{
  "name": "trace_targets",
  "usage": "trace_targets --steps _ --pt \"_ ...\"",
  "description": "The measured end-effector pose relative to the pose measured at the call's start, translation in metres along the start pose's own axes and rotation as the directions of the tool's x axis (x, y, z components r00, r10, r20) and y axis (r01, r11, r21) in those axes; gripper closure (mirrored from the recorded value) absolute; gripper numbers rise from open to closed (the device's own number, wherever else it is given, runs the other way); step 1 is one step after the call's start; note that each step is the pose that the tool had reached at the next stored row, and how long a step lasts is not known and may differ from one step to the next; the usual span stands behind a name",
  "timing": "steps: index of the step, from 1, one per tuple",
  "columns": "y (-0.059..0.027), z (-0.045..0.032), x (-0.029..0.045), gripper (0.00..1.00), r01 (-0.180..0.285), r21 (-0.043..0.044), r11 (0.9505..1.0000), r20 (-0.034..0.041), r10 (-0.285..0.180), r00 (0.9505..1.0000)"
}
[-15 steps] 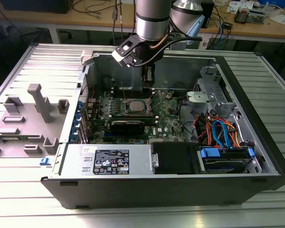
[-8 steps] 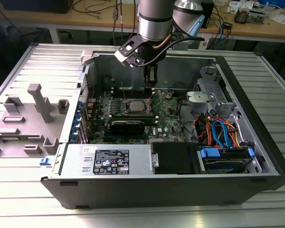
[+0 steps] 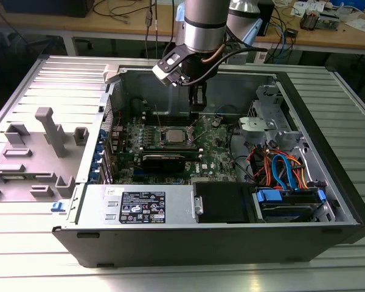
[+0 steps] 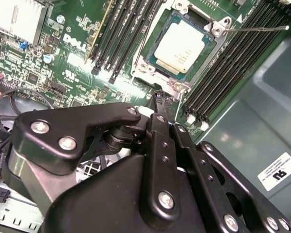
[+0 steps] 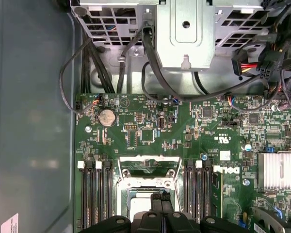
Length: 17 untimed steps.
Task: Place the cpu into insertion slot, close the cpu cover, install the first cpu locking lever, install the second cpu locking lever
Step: 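Close the cpu cover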
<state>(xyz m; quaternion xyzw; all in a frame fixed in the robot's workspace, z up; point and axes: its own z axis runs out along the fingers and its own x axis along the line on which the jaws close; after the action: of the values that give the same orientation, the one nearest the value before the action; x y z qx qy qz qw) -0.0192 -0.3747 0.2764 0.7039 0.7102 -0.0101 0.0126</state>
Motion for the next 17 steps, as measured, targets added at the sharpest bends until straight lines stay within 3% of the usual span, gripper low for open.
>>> trace_targets --steps 17 --pt "0.0138 0.0001 -0.0001 0.89 0.000 0.0000 1.0000 0.0000 0.000 1.0000"
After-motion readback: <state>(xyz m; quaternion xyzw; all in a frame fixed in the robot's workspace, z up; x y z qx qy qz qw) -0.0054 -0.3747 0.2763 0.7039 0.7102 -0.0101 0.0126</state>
